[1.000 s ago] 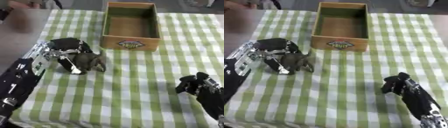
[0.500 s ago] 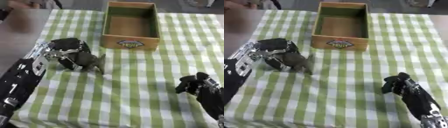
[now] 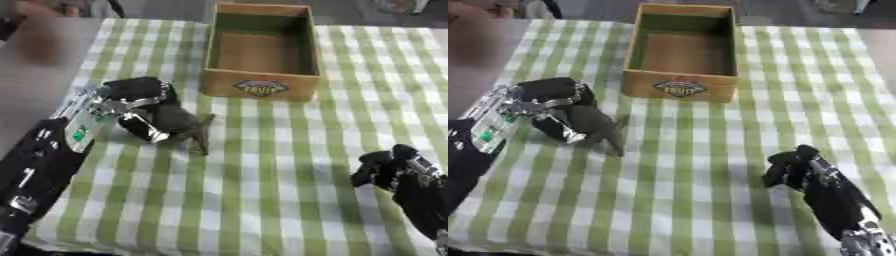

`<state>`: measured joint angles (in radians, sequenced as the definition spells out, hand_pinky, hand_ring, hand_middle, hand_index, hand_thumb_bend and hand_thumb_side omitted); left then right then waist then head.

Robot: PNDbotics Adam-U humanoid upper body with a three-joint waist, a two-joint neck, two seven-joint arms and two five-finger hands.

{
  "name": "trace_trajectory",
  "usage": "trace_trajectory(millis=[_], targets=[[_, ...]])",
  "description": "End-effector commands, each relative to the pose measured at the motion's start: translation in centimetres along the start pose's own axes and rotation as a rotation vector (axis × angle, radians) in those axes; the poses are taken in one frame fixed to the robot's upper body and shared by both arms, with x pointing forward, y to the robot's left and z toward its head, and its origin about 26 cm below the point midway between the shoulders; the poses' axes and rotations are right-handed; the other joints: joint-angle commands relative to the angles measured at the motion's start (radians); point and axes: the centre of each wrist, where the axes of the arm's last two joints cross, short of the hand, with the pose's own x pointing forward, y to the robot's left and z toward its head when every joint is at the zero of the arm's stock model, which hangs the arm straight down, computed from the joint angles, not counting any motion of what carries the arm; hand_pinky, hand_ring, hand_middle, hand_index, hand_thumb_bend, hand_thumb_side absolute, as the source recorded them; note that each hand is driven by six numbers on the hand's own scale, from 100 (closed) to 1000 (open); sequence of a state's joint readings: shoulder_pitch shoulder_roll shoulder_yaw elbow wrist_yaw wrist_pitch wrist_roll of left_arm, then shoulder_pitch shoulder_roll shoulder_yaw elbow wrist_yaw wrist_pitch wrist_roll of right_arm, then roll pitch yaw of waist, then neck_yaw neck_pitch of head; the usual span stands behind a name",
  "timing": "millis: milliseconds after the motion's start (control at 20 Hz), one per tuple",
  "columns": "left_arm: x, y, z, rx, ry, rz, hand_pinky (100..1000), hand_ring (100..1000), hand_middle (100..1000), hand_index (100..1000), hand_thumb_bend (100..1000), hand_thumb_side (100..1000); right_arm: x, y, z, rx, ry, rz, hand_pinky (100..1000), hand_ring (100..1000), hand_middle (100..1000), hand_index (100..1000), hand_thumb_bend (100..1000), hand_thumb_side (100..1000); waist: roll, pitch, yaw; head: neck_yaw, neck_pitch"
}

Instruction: Pick up objects on the table and place them in the box.

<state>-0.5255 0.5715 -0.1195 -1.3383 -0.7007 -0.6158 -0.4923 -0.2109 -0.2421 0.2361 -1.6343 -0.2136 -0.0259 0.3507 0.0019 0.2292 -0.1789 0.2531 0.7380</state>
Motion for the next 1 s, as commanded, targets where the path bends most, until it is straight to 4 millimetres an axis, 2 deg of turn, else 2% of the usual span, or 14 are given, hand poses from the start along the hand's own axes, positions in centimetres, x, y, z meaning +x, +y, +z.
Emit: trace_trajectory(millis=[50, 250, 550, 700, 850, 1000], targets=[[0.1, 2.2, 0.6, -0.101, -0.129, -0.075, 363, 213, 278, 525, 100, 254, 0.5, -0.3, 0.0, 0.004, -0.007, 0.022, 616, 609, 532, 697, 100, 1000, 0.002, -0.015, 0.0, -0.002, 0.006], [0.5, 3.7, 0.8, -0.081, -0.179, -0.016, 349, 196, 260, 511, 100, 250, 0.4, -0.3, 0.0, 0.004, -0.006, 0.022, 616, 609, 532, 697, 100, 1000, 0.001, -0.016, 0.001, -0.002, 0.007], [1.0, 7.2, 1.4, -0.018, -0.245, 0.085, 332, 178, 243, 498, 100, 245, 0.4, -0.3, 0.0, 0.007, -0.004, 0.022, 616, 609, 532, 697, 100, 1000, 0.0, -0.016, 0.002, -0.001, 0.006], [0.9, 8.5, 1.5, 0.006, -0.252, 0.135, 330, 176, 241, 496, 100, 245, 0.4, -0.2, 0.0, 0.009, -0.004, 0.022, 616, 609, 532, 697, 100, 1000, 0.0, -0.016, 0.001, -0.001, 0.004], [0.9, 9.0, 1.6, 0.01, -0.255, 0.156, 326, 172, 236, 494, 100, 244, 0.4, -0.2, 0.0, 0.01, -0.004, 0.022, 617, 609, 532, 697, 100, 1000, -0.001, -0.016, 0.0, 0.001, 0.005], [0.0, 10.5, 1.7, 0.076, -0.225, 0.195, 324, 170, 234, 493, 100, 244, 0.4, 0.1, -0.2, 0.027, -0.004, 0.019, 617, 609, 532, 697, 100, 1000, -0.002, -0.015, -0.022, 0.018, 0.004]])
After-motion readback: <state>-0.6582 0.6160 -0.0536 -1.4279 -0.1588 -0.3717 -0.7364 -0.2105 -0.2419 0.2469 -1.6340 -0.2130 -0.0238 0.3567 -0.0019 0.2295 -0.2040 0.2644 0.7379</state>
